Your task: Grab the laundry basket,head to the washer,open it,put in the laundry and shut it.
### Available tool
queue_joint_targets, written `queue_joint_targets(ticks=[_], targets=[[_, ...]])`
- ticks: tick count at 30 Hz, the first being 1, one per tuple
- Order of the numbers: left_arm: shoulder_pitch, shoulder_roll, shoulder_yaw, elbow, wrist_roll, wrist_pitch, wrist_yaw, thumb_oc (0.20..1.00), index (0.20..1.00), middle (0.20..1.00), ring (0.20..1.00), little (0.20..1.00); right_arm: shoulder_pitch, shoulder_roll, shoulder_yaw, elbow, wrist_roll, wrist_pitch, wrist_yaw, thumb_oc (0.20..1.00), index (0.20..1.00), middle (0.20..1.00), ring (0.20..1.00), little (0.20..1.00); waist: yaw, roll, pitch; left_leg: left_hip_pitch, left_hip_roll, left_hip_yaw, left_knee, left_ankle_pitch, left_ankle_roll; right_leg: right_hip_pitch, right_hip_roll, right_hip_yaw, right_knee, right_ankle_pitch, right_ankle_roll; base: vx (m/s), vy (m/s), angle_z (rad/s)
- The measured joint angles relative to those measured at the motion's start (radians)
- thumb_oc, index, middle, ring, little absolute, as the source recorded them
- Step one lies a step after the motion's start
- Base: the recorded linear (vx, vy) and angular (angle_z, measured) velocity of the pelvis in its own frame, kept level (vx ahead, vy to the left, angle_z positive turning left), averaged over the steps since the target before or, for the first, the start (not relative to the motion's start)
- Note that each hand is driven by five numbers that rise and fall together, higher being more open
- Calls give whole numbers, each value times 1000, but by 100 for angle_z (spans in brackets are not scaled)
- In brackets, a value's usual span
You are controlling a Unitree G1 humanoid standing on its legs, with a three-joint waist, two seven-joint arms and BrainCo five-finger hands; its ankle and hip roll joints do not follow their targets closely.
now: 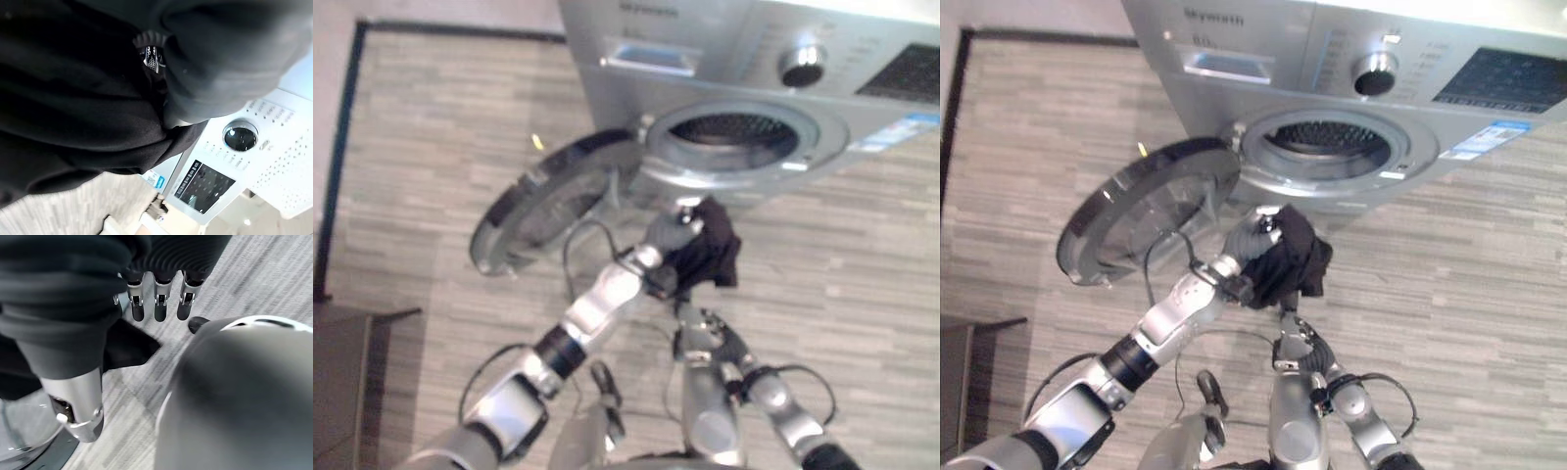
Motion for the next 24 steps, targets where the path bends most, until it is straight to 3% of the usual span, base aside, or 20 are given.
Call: queue_joint_targets(ticks=[4,15,24], targets=[[-100,-57,10,54,-34,-28,52,200,200,200,200,200,-73,-13,40,0,38,-14,-27,1000,1000,1000,1000,1000,-12,-22,36,-109,13,-45,95,-15,2,-115,-7,33,126,-7,-15,-66,-58,26],[-170,-70,67,92,-42,-59,132,200,200,200,200,200,-170,-11,92,-4,73,-31,-73,1000,1000,1000,1000,1000,-16,-28,49,-213,45,-32,145,-46,-29,-169,34,35,41,-11,-27,-8,-26,-7],[-193,-108,63,101,-42,-61,148,200,200,200,200,200,-200,-14,97,-9,74,-46,-113,1000,1000,1000,1000,1000,-14,-6,52,-309,68,-31,179,-58,-40,-254,59,36,37,-5,-37,20,-24,-4]])
